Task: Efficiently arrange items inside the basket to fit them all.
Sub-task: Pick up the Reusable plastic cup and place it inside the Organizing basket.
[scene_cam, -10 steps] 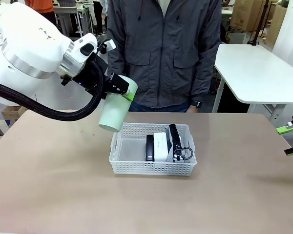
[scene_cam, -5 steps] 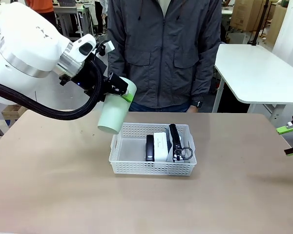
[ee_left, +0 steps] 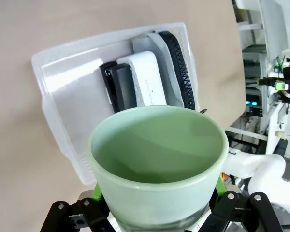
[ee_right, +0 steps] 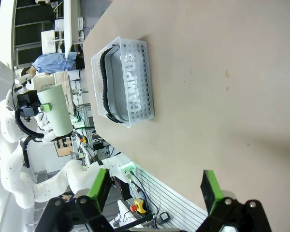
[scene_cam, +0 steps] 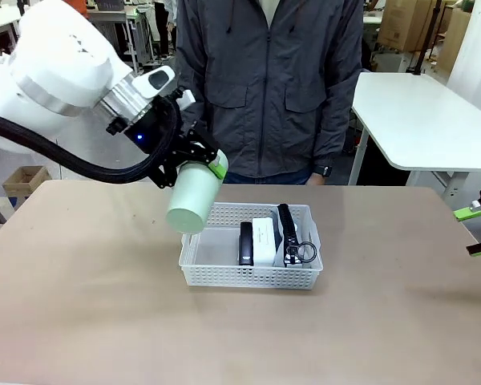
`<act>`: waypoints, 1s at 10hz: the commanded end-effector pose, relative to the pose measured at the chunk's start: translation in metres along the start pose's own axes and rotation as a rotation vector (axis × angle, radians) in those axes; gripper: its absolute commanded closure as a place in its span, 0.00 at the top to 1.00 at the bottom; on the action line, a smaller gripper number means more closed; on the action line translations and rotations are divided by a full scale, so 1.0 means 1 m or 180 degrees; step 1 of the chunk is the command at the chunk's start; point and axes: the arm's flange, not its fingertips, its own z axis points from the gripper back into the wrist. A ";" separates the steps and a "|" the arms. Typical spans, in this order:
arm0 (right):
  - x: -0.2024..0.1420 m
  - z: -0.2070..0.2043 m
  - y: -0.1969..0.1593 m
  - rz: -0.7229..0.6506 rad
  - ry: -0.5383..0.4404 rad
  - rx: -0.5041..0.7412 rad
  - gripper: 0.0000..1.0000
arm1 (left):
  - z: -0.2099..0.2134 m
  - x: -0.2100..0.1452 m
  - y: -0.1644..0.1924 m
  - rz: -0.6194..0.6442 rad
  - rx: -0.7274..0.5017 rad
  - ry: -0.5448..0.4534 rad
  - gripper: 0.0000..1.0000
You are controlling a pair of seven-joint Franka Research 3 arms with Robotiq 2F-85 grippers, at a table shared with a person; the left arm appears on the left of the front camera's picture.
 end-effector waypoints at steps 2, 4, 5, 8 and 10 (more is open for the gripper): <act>0.000 0.002 0.001 0.0026 0.0000 0.0032 1.00 | -0.023 0.027 -0.013 0.0123 0.0244 0.0130 0.91; 0.000 0.002 0.001 0.0026 0.0000 0.0032 1.00 | -0.058 0.039 -0.014 0.0297 0.0628 0.0000 0.91; 0.000 0.002 0.001 0.0026 0.0000 0.0032 1.00 | -0.073 0.041 -0.013 0.0326 0.0773 -0.0023 0.91; 0.000 0.002 0.001 0.0026 0.0000 0.0032 1.00 | -0.108 0.041 0.000 0.0421 0.1033 -0.0172 0.91; 0.000 0.002 0.001 0.0026 0.0000 0.0032 1.00 | -0.119 0.040 0.008 0.0431 0.1188 -0.0275 0.91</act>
